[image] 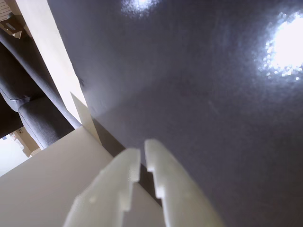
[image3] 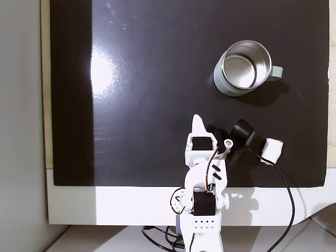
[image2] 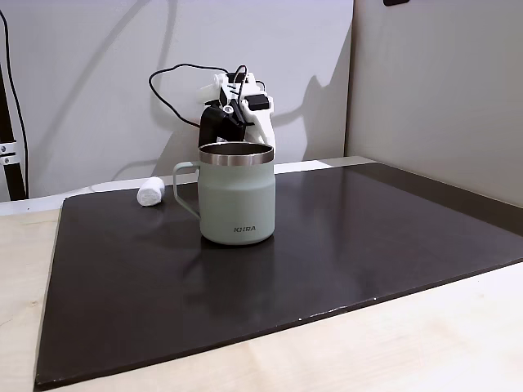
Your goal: Grasp a gauze and put it in the cup.
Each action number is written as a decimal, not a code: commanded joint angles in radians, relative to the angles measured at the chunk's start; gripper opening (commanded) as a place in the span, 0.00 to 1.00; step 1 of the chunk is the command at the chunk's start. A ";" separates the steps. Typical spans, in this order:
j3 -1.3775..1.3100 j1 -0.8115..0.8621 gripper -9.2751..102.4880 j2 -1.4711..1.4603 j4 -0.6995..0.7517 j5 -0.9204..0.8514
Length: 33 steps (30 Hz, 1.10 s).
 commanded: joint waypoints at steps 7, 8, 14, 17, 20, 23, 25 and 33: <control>-0.008 0.008 0.08 0.011 -0.025 -0.012; -0.008 0.008 0.08 0.011 -0.025 -0.014; -0.127 0.012 0.08 0.012 0.046 0.003; -0.233 0.011 0.08 0.012 0.098 0.006; -0.345 0.009 0.08 -0.020 0.156 0.006; -0.469 0.029 0.08 -0.097 0.206 0.009; -0.551 0.048 0.08 -0.149 0.238 0.009; -0.937 0.161 0.08 -0.431 0.451 -0.110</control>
